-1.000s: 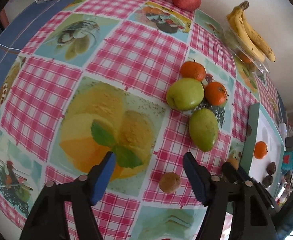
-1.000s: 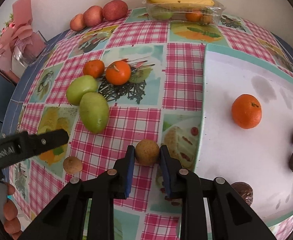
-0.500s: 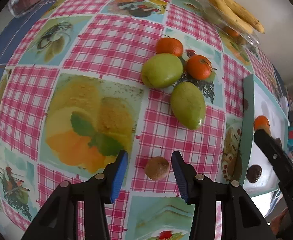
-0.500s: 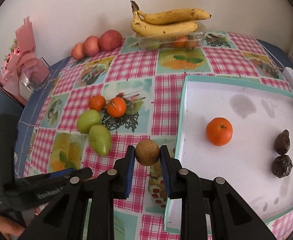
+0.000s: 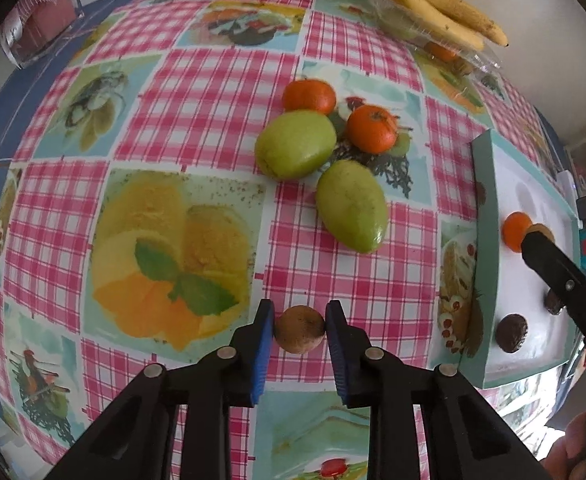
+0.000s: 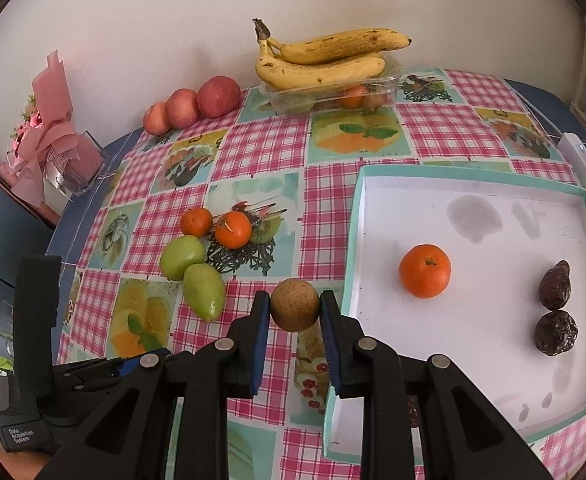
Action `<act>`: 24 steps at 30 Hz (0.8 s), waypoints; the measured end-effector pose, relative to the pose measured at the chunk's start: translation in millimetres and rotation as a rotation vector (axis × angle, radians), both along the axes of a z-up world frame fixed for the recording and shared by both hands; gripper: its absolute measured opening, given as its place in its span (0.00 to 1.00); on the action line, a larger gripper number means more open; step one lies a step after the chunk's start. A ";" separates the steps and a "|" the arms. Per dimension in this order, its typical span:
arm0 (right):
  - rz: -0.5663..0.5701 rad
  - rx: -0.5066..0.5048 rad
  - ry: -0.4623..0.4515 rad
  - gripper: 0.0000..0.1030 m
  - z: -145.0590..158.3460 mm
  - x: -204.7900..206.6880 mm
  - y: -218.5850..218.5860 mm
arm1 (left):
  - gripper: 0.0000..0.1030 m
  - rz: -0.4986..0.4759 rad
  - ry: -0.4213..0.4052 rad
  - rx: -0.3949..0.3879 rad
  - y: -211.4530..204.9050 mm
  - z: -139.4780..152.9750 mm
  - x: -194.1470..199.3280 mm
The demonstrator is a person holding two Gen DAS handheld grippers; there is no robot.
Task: Organize fruits
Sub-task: 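Carry the brown round fruits over the white tray with both tools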
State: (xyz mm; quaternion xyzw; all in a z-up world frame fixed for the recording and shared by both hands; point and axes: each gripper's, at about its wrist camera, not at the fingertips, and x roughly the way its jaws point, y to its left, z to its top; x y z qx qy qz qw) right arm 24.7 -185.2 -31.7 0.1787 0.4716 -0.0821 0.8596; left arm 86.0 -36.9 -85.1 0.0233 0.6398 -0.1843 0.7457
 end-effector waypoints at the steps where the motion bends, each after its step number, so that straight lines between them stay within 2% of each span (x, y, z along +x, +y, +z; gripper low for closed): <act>1: -0.002 -0.003 -0.001 0.26 0.8 -0.8 -0.7 | 0.27 0.000 -0.010 -0.004 -0.9 2.6 -0.5; 12: -0.055 -0.025 0.010 0.26 2.2 -7.8 -19.6 | 0.27 0.021 -0.106 -0.063 3.2 35.0 4.1; 19: -0.168 -0.097 0.053 0.26 0.2 -24.7 -55.1 | 0.27 -0.011 -0.143 -0.082 -12.0 48.5 -5.5; 24: -0.231 -0.088 0.054 0.26 -0.3 -38.0 -80.6 | 0.27 -0.050 -0.158 -0.086 -32.1 53.8 -13.6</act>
